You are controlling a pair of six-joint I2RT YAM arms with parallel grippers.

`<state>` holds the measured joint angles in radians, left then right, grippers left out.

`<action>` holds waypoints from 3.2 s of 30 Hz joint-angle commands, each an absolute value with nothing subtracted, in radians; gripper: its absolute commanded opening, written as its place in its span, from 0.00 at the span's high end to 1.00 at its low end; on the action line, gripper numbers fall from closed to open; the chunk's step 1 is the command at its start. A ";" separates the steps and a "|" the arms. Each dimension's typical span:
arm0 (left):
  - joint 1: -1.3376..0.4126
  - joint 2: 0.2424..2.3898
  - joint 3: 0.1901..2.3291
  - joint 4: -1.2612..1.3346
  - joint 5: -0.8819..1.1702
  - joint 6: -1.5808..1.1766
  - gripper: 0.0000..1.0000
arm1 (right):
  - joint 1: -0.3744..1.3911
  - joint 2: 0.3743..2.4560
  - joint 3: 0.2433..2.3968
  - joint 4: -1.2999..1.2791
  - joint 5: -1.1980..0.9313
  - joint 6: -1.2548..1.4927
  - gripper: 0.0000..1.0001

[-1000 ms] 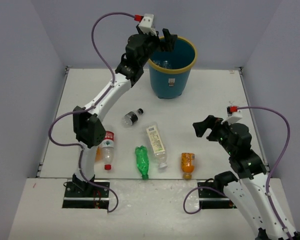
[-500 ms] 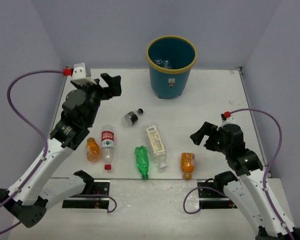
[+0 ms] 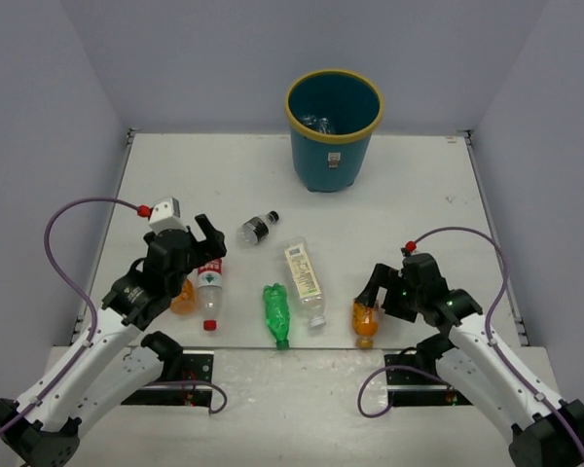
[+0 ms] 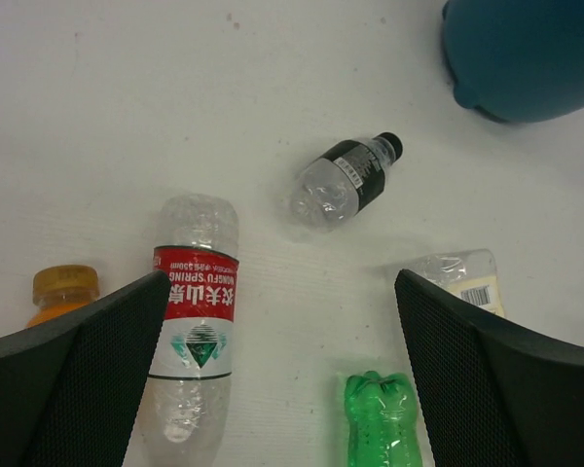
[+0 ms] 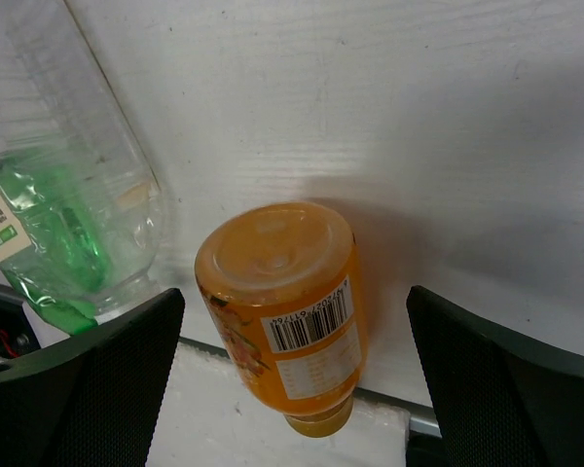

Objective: Put the plastic bottles in the bin

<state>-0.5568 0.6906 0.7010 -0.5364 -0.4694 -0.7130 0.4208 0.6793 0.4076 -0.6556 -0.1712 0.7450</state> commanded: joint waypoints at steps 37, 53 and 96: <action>-0.556 0.705 0.659 -0.645 -0.486 -0.843 0.00 | 0.490 1.344 1.679 -0.254 0.194 0.180 0.82; -0.556 0.744 0.680 -0.826 -0.467 -0.960 0.00 | 0.390 2.008 2.281 -0.280 0.167 0.195 0.06; -0.555 1.231 0.574 -0.430 -0.443 -0.887 0.14 | 0.390 0.547 0.720 -0.468 0.136 0.498 0.01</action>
